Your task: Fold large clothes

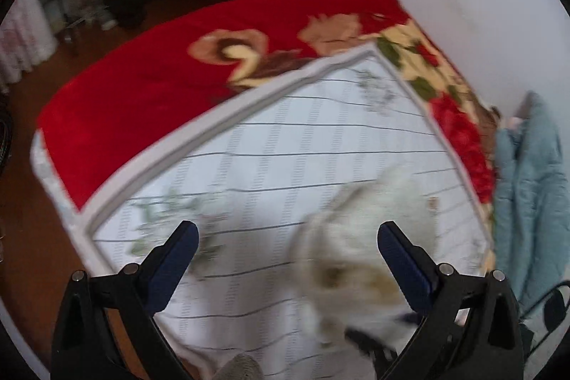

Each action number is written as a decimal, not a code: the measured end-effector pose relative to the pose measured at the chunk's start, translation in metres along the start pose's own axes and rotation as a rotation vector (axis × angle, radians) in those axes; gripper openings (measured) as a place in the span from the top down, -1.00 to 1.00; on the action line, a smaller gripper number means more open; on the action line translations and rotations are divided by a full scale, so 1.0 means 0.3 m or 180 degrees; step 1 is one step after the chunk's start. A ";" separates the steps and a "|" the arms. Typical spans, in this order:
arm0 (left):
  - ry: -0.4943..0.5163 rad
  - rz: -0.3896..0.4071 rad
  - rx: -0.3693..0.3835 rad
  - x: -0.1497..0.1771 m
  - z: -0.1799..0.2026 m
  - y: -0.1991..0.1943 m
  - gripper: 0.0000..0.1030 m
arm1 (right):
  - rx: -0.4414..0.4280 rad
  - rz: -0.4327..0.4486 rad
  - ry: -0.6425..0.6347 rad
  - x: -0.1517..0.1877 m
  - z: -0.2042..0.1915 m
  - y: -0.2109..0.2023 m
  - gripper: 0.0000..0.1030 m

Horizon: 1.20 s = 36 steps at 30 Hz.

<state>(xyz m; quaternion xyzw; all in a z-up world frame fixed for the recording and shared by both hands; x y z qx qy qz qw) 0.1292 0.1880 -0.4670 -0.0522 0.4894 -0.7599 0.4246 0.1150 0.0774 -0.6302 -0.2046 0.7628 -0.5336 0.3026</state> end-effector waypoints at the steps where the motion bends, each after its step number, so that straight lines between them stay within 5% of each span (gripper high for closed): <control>1: 0.0060 -0.0038 0.0088 -0.003 0.034 0.029 -1.00 | -0.0179 -0.0036 0.0149 0.031 0.028 -0.049 -0.41; 5: 0.0255 -0.0291 0.0158 0.030 0.104 0.174 -1.00 | -0.0137 -0.0190 0.0805 0.115 0.214 -0.150 -0.41; 11: 0.0673 -0.1031 -0.0575 0.298 -0.032 0.462 -1.00 | 0.0232 -0.0266 0.1758 0.191 0.536 -0.150 -0.41; 15: 0.0866 -0.1290 -0.0715 0.467 -0.104 0.508 -1.00 | 0.0348 -0.0209 0.1787 0.122 0.598 -0.117 -0.41; 19: 0.0801 -0.1325 -0.0686 0.466 -0.118 0.471 -1.00 | 0.0260 -0.0597 0.1674 0.051 0.614 0.045 -0.41; 22: 0.0641 -0.1217 -0.0677 0.428 -0.127 0.388 -1.00 | 0.0462 -0.0841 0.1498 0.030 0.622 0.162 -0.68; 29: -0.0149 -0.0902 -0.0137 0.344 -0.165 0.219 -1.00 | 0.0028 -0.0706 0.1566 0.020 0.684 0.105 -0.69; 32: 0.0034 -0.0753 -0.0192 0.263 -0.138 0.274 -1.00 | -0.0357 -0.0720 0.1475 0.033 0.725 0.186 -0.99; 34: 0.0131 -0.0679 -0.0215 0.207 -0.108 0.322 -1.00 | -0.0896 -0.0815 0.1561 0.046 0.740 0.266 -0.99; 36: 0.0292 -0.0645 -0.0250 0.155 -0.078 0.376 -1.00 | -0.1154 -0.0762 0.1592 0.034 0.735 0.295 -0.96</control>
Point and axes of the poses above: each gripper's, at about its wrist camera, not at the fingertips, and y roughly the way its jaws point, z to its right, x to its underside, the point moved 5 cm from there along y, roughly the way its jaws point, and after that the axes turned 12 degrees about x, right-handed, at the moved point
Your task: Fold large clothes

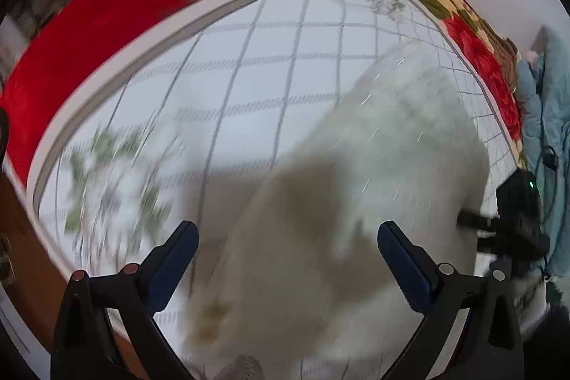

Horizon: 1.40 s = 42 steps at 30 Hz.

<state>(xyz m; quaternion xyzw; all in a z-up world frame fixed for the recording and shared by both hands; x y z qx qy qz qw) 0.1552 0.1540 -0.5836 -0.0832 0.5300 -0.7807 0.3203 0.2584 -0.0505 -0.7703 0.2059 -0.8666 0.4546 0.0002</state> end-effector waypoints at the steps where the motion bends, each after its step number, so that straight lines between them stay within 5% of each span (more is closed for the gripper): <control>1: 0.0102 -0.0003 -0.0063 -0.036 0.023 0.018 -1.00 | -0.0023 0.0025 0.0009 0.003 -0.008 -0.001 -0.88; 5: 0.0415 -0.0003 -0.0176 -0.144 0.112 0.075 -1.00 | -0.0062 0.0150 0.0419 0.069 0.000 -0.052 -0.36; 7: 0.0606 -0.0039 -0.0162 -0.203 0.178 0.102 -1.00 | -0.0019 0.0131 0.0532 0.122 0.014 -0.061 -0.35; 9: 0.0752 -0.0145 -0.0098 -0.243 0.223 0.152 -1.00 | 0.0023 0.0110 0.0633 0.159 0.031 -0.062 -0.54; 13: 0.0798 -0.0416 0.0052 -0.287 0.261 0.280 -0.97 | -0.0185 0.0131 0.0874 0.179 0.080 -0.073 -0.63; 14: 0.0805 -0.0438 0.0117 -0.288 0.269 0.292 -0.75 | -0.0188 0.0122 0.0869 0.185 0.078 -0.073 -0.63; 15: 0.0794 -0.0459 0.0238 -0.290 0.273 0.306 0.00 | -0.0161 0.0124 0.0856 0.182 0.076 -0.080 -0.63; 17: 0.0765 -0.0437 0.0120 -0.284 0.258 0.298 0.45 | -0.0103 0.0175 0.0818 0.185 0.072 -0.104 -0.63; 18: 0.0727 -0.0431 0.0117 -0.289 0.236 0.303 0.53 | -0.0030 0.0235 0.0796 0.173 0.078 -0.112 -0.64; 23: 0.0515 -0.0473 0.0217 -0.288 0.172 0.322 0.52 | 0.0129 0.0314 0.0864 0.164 0.113 -0.153 -0.64; 28: 0.0329 -0.0260 0.0285 -0.270 0.214 0.112 0.34 | 0.0353 0.0273 0.0773 0.154 0.086 -0.224 -0.63; 29: 0.0281 -0.0205 0.0321 -0.256 0.210 0.070 0.24 | 0.0371 0.0283 0.0765 0.160 0.077 -0.246 -0.64; 31: 0.0110 -0.0106 0.0370 -0.208 0.190 -0.017 -0.41 | 0.0407 0.0321 0.0772 0.184 0.057 -0.288 -0.65; 32: -0.0021 -0.0069 0.0389 -0.170 0.169 -0.058 -0.59 | 0.0436 0.0336 0.0762 0.197 0.046 -0.312 -0.65; 36: -0.0763 -0.0126 0.0310 0.035 0.004 -0.124 -0.59 | 0.0471 0.0324 0.0810 0.269 0.006 -0.362 -0.65; 42: -0.2044 -0.0388 0.0688 0.291 -0.195 0.002 -0.59 | 0.0561 0.0217 0.0886 0.363 -0.002 -0.323 -0.65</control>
Point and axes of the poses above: each gripper's, at about its wrist camera, not at the fingertips, and y roughly the way its jaws point, z to its right, x to its underside, the point moved 5 cm from there along y, roughly the way its jaws point, and after that the axes turned 12 degrees about x, right-handed, at the moved point
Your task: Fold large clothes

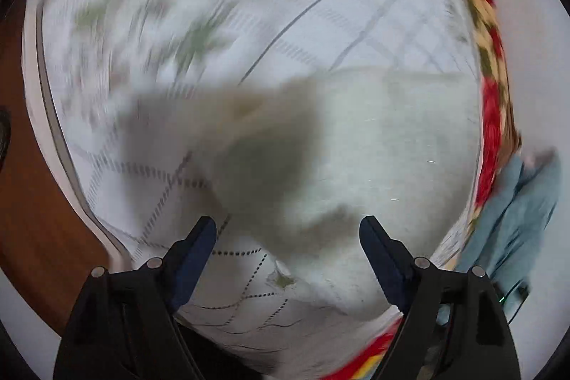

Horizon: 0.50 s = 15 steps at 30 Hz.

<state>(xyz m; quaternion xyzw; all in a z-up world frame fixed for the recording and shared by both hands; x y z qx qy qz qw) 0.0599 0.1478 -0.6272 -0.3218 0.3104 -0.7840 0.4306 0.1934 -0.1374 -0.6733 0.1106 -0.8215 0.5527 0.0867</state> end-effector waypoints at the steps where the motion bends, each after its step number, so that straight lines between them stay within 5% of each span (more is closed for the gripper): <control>1: -0.0076 -0.0032 0.0049 0.000 -0.021 0.027 -0.58 | 0.0018 -0.0038 0.0018 0.009 0.008 0.014 -0.65; 4: -0.0101 0.0059 0.0340 -0.035 -0.021 0.096 -0.44 | 0.0096 -0.0073 0.0010 0.024 0.011 0.035 -0.65; 6: 0.0073 0.0213 0.0409 -0.063 0.024 0.089 0.60 | 0.0160 -0.0039 -0.0031 0.029 -0.004 0.029 -0.65; 11: 0.0579 0.0665 0.0443 -0.082 0.173 -0.045 0.79 | 0.0277 0.0082 -0.0137 0.016 -0.059 -0.009 -0.65; 15: 0.0657 0.0710 0.0464 -0.040 0.204 -0.125 0.80 | 0.0336 0.0104 -0.0194 0.068 -0.080 -0.054 -0.65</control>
Point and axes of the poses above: each gripper's, at about its wrist camera, not at the fingertips, and y roughly the way its jaws point, z to its right, x to its underside, the point moved 5 cm from there along y, roughly the way its jaws point, and after that the axes turned 12 degrees about x, right-handed, at the moved point
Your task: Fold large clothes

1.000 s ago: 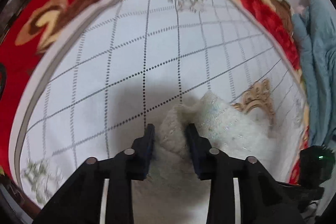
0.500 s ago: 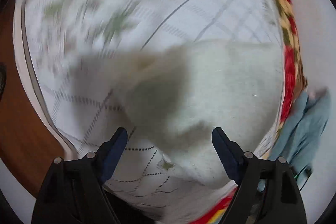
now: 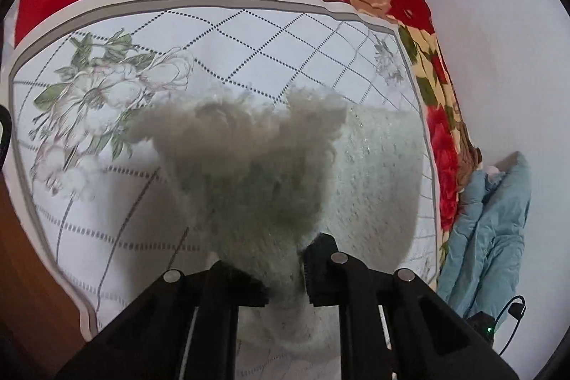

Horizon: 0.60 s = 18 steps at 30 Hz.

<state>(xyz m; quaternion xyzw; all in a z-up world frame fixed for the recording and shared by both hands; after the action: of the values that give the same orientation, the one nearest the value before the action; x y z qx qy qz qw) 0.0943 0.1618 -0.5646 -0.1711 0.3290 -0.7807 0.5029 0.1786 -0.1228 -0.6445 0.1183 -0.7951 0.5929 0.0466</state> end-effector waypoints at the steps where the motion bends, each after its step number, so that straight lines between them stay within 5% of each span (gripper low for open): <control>1: -0.0052 -0.0008 0.0027 0.004 -0.003 0.003 0.80 | -0.0008 -0.0025 -0.0065 0.032 -0.014 -0.002 -0.65; 5: -0.0063 -0.0061 0.0040 -0.001 -0.006 0.025 0.80 | -0.0394 -0.0402 -0.0184 0.205 -0.100 0.104 -0.55; 7: -0.0065 -0.0094 0.0040 -0.005 -0.010 0.033 0.80 | -0.0616 -0.0407 -0.0127 0.252 -0.122 0.187 -0.05; 8: -0.0055 -0.0109 0.0025 0.002 0.003 0.042 0.80 | -0.0746 -0.0377 -0.0042 0.260 -0.127 0.243 0.19; 12: 0.0011 -0.0150 -0.0068 0.024 0.012 0.044 0.81 | -0.1101 -0.0148 0.0416 0.230 -0.106 0.396 0.55; 18: 0.0127 -0.0204 -0.0173 0.075 -0.005 0.004 0.83 | -0.1220 0.0341 0.0825 0.165 -0.098 0.421 0.76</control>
<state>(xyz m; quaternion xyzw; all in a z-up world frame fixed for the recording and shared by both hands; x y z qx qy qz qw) 0.0844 0.1417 -0.5681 -0.1796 0.3545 -0.7904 0.4662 0.0981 -0.0673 -0.7430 -0.0121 -0.8857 0.4429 0.1383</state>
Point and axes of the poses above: each gripper's, at about its wrist camera, not at the fingertips, and y roughly the way its jaws point, z to its right, x to its underside, the point moved 5 cm from there along y, roughly the way its jaws point, and after that the axes turned 12 degrees about x, right-handed, at the moved point
